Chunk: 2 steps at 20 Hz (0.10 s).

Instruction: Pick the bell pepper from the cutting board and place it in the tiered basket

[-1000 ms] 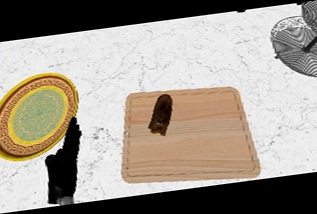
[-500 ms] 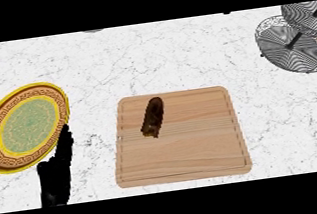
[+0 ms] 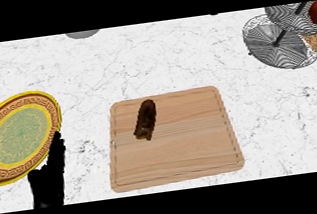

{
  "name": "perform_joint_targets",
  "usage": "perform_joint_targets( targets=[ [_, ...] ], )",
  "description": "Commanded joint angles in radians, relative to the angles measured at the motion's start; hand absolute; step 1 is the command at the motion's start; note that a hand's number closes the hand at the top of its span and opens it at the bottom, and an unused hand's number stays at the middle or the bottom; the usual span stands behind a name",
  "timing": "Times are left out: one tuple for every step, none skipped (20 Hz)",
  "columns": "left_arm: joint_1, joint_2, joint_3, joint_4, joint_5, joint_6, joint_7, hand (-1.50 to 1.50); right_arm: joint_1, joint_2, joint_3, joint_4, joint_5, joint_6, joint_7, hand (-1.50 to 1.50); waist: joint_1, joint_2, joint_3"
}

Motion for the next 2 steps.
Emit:
perform_joint_targets(
  targets=[
    [0.024, 0.018, 0.017, 0.021, 0.023, -0.028, 0.010, 0.00, 0.139, 0.058, -0.033, -0.284, -0.102, 0.186, 0.062, -1.50, -0.015, 0.002, -0.003],
    [0.031, -0.004, 0.001, -0.003, 0.002, 0.006, 0.014, 0.00, 0.179, 0.087, -0.049, -0.361, -0.135, 0.204, 0.067, -1.50, -0.011, 0.002, -0.001]
  ],
)
